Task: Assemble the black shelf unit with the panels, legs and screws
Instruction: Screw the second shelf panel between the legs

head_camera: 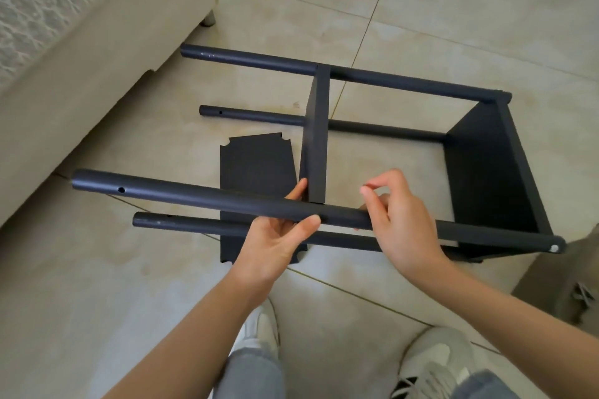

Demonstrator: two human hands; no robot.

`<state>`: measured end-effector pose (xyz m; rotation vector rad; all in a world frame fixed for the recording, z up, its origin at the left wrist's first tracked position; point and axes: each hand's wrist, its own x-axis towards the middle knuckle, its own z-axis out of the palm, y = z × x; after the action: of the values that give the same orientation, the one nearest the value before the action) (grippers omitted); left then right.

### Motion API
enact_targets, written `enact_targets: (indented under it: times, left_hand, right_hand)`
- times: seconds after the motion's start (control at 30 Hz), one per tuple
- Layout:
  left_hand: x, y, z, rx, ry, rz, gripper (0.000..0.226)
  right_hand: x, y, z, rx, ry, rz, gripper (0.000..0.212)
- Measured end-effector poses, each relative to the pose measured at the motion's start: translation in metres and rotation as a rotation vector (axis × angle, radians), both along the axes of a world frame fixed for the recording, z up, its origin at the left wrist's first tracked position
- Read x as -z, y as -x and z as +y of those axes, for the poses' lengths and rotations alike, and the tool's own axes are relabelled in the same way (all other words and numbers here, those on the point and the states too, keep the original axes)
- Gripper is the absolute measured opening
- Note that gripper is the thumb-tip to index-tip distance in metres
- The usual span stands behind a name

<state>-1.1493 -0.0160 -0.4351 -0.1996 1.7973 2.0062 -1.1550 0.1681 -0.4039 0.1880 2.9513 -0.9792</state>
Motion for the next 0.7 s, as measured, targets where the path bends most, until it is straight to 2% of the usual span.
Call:
enact_targets:
  times: [0.47,0.6,0.63,0.7]
  left_hand:
    - [0.009,-0.015,0.004,-0.060,0.010,-0.062,0.049]
    - [0.005,-0.017,0.003,-0.087,0.089,-0.076,0.050]
    - [0.003,-0.017,0.002,-0.096,0.118,-0.082,0.047]
    - [-0.002,-0.019,0.004,-0.091,0.193,-0.083,0.027]
  right_hand:
    - [0.016,-0.011,0.004,-0.040,-0.105,0.014,0.016]
    - [0.015,-0.010,0.001,-0.037,-0.139,0.001,0.021]
    - [0.015,-0.010,0.000,-0.036,-0.147,0.003,0.021]
    - [0.014,-0.010,0.000,-0.034,-0.157,0.006,0.022]
